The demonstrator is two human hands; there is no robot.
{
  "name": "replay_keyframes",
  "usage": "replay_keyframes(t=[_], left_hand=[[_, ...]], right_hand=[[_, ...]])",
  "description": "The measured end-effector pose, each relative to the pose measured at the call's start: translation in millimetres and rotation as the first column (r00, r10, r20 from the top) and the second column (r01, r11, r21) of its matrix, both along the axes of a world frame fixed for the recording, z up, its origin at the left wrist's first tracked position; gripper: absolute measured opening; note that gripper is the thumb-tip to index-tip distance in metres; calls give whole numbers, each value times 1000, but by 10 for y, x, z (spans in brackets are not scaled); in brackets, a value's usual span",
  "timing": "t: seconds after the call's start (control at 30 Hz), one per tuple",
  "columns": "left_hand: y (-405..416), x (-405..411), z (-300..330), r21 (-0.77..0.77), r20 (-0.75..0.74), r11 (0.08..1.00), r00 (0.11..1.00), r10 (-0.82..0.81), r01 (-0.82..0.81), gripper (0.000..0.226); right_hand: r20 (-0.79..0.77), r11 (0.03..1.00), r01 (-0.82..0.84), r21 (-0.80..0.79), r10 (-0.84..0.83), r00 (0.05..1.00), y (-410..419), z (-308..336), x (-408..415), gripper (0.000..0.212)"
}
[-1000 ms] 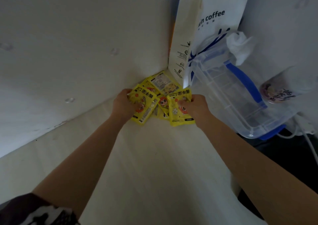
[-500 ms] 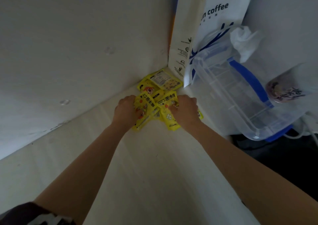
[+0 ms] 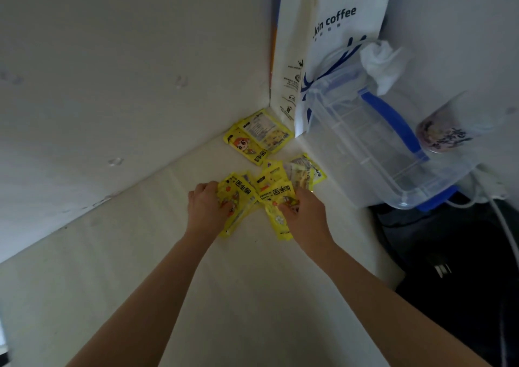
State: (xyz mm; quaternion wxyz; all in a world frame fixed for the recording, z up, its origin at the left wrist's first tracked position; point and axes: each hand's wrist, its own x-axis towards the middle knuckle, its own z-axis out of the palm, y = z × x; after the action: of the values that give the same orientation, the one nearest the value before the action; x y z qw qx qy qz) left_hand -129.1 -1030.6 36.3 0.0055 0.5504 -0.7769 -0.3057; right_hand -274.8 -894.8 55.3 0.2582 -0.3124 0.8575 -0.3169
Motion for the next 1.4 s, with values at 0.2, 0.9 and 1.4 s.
replay_keyframes(t=[0.2, 0.9, 1.4], left_hand=[[219, 172, 82, 103, -124, 986, 982, 141, -128, 29], [1989, 1000, 576, 509, -387, 803, 751, 535, -310, 23], [2552, 1829, 573, 508, -436, 861, 860, 265, -8, 20]], right_hand=[[134, 993, 105, -60, -96, 986, 301, 112, 12, 15], [421, 900, 428, -83, -358, 834, 2065, 560, 637, 3], [470, 663, 748, -23, -653, 594, 3159, 713, 2138, 5]])
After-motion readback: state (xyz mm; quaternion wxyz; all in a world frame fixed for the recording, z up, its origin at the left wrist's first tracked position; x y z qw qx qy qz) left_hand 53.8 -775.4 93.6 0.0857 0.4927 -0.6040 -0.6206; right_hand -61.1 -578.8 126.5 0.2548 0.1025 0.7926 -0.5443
